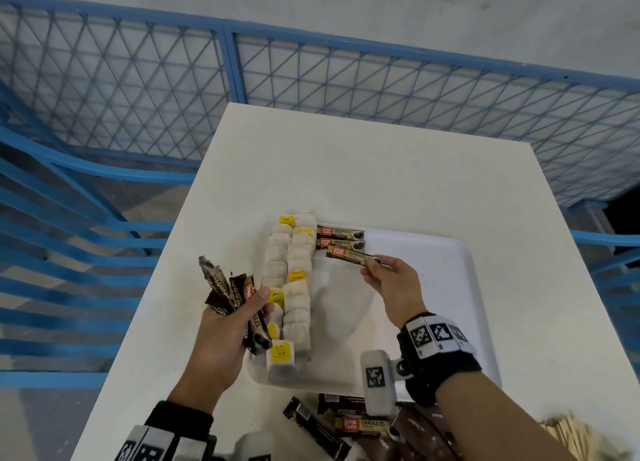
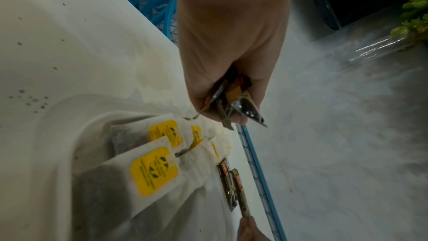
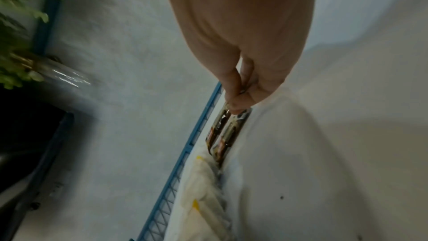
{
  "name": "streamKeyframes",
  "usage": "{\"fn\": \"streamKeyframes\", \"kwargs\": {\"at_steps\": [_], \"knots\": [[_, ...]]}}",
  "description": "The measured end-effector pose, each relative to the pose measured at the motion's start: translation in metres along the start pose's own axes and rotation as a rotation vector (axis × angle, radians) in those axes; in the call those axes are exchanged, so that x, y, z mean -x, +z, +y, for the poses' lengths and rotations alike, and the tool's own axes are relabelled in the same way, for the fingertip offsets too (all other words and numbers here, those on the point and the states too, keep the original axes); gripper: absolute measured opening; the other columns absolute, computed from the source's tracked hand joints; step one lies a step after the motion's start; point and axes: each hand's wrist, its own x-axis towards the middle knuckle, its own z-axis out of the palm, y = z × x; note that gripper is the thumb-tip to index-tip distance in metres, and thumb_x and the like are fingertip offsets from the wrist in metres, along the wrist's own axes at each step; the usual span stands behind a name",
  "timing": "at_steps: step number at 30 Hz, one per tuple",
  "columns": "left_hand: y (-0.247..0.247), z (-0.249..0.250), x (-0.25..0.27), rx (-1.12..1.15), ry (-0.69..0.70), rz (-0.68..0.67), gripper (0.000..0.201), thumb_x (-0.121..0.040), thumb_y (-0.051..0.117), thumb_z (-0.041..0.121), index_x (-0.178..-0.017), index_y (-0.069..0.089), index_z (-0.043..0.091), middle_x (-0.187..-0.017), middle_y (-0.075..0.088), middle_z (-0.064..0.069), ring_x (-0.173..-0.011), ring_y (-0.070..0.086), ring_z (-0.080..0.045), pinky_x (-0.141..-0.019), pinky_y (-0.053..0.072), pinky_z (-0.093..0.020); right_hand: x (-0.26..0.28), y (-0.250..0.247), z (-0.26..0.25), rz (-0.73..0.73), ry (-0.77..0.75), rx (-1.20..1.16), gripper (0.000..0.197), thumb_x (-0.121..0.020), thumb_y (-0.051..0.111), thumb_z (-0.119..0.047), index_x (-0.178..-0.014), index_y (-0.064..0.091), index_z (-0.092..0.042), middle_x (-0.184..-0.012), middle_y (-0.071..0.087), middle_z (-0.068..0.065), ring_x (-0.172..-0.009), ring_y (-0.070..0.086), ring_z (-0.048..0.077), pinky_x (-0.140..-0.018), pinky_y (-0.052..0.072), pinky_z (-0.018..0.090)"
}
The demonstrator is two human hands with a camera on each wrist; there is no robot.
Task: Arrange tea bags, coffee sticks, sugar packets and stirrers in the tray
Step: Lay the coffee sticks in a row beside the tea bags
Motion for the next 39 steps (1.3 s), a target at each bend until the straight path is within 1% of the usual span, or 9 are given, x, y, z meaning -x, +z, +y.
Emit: {"fn": "streamKeyframes", "kwargs": {"at_steps": [10, 14, 18, 25, 28, 31, 34, 36, 39], "knots": [[-0.005, -0.005, 0.004, -0.046, -0.01, -0.02, 0.005, -0.081, 0.065, 0.006, -0.086, 0.063, 0.006, -0.063, 0.069, -0.003, -0.063, 0.067, -0.014, -0.058, 0.056, -0.021, -0.024, 0.015, 0.01, 0.121, -0.089, 0.459, 0.013, -0.081, 0.071, -0.012, -0.079, 0.058, -0.01, -0.066, 0.061, 0.003, -0.054, 0.054, 0.013, -0.049, 0.048, 0.016], [-0.005, -0.006, 0.004, -0.052, -0.006, -0.013, 0.003, -0.082, 0.065, 0.007, -0.084, 0.063, 0.008, -0.064, 0.069, -0.002, -0.072, 0.065, -0.018, -0.065, 0.053, -0.025, -0.029, 0.015, 0.013, 0.138, -0.223, 0.649, 0.017, -0.079, 0.072, -0.018, -0.085, 0.059, -0.01, -0.08, 0.062, 0.002, -0.074, 0.057, 0.017, -0.068, 0.05, 0.026], [-0.005, -0.006, 0.005, -0.065, -0.008, -0.023, 0.004, -0.082, 0.065, 0.008, -0.085, 0.064, 0.009, -0.065, 0.069, -0.001, -0.068, 0.065, -0.015, -0.059, 0.054, -0.022, -0.029, 0.016, 0.011, 0.129, -0.264, 0.681, 0.027, -0.08, 0.072, -0.018, -0.098, 0.057, -0.005, -0.081, 0.058, 0.002, -0.07, 0.052, 0.011, -0.054, 0.039, 0.005], [0.002, -0.009, 0.006, -0.099, 0.033, -0.055, 0.007, -0.083, 0.065, 0.009, -0.09, 0.066, 0.01, -0.064, 0.07, 0.006, -0.06, 0.066, -0.004, -0.058, 0.052, -0.021, -0.026, 0.017, 0.01, 0.128, -0.285, 0.66, 0.041, -0.078, 0.073, -0.019, -0.11, 0.05, -0.006, -0.086, 0.058, 0.008, -0.077, 0.053, 0.017, -0.064, 0.04, 0.023], [0.005, -0.01, 0.006, -0.093, 0.013, -0.059, 0.009, -0.082, 0.066, 0.011, -0.09, 0.066, 0.008, -0.07, 0.071, 0.0, -0.065, 0.068, -0.008, -0.067, 0.051, -0.027, -0.011, 0.02, 0.006, 0.099, -0.365, 0.693, 0.032, -0.081, 0.07, -0.021, -0.106, 0.052, -0.01, -0.09, 0.057, 0.005, -0.078, 0.051, 0.013, -0.062, 0.037, 0.018], [0.011, -0.01, 0.006, -0.074, -0.001, -0.071, 0.011, -0.08, 0.068, 0.011, -0.09, 0.068, 0.007, -0.079, 0.073, -0.005, -0.074, 0.068, -0.015, -0.069, 0.052, -0.028, 0.019, 0.028, 0.003, -0.089, -0.448, 0.737, 0.015, -0.086, 0.065, -0.027, -0.091, 0.059, -0.014, -0.076, 0.058, -0.007, -0.068, 0.052, 0.005, -0.061, 0.038, 0.012], [0.017, -0.008, 0.007, -0.053, 0.016, -0.055, 0.014, -0.081, 0.066, 0.008, -0.094, 0.067, 0.004, -0.083, 0.073, -0.008, -0.075, 0.07, -0.016, -0.064, 0.055, -0.026, 0.054, 0.033, 0.004, -0.478, -0.306, 0.735, 0.015, -0.087, 0.061, -0.036, -0.08, 0.058, -0.023, -0.075, 0.061, -0.008, -0.067, 0.053, 0.006, -0.061, 0.04, 0.009], [0.019, -0.008, 0.006, -0.037, 0.023, -0.027, 0.022, -0.081, 0.067, 0.007, -0.101, 0.066, 0.0, -0.094, 0.072, -0.015, -0.088, 0.07, -0.025, -0.076, 0.055, -0.036, 0.071, 0.032, 0.007, -0.675, -0.184, 0.66, 0.017, -0.081, 0.069, -0.035, -0.081, 0.058, -0.021, -0.078, 0.062, -0.006, -0.071, 0.054, 0.008, -0.065, 0.043, 0.016], [0.02, -0.009, 0.006, -0.042, 0.032, -0.006, 0.028, -0.079, 0.07, 0.012, -0.104, 0.067, 0.001, -0.095, 0.072, -0.015, -0.09, 0.069, -0.029, -0.076, 0.054, -0.038, 0.083, 0.028, 0.018, -0.749, -0.185, 0.671, 0.03, -0.071, 0.08, -0.027, -0.085, 0.055, -0.019, -0.079, 0.058, -0.005, -0.067, 0.051, 0.007, -0.059, 0.043, 0.015]]}}
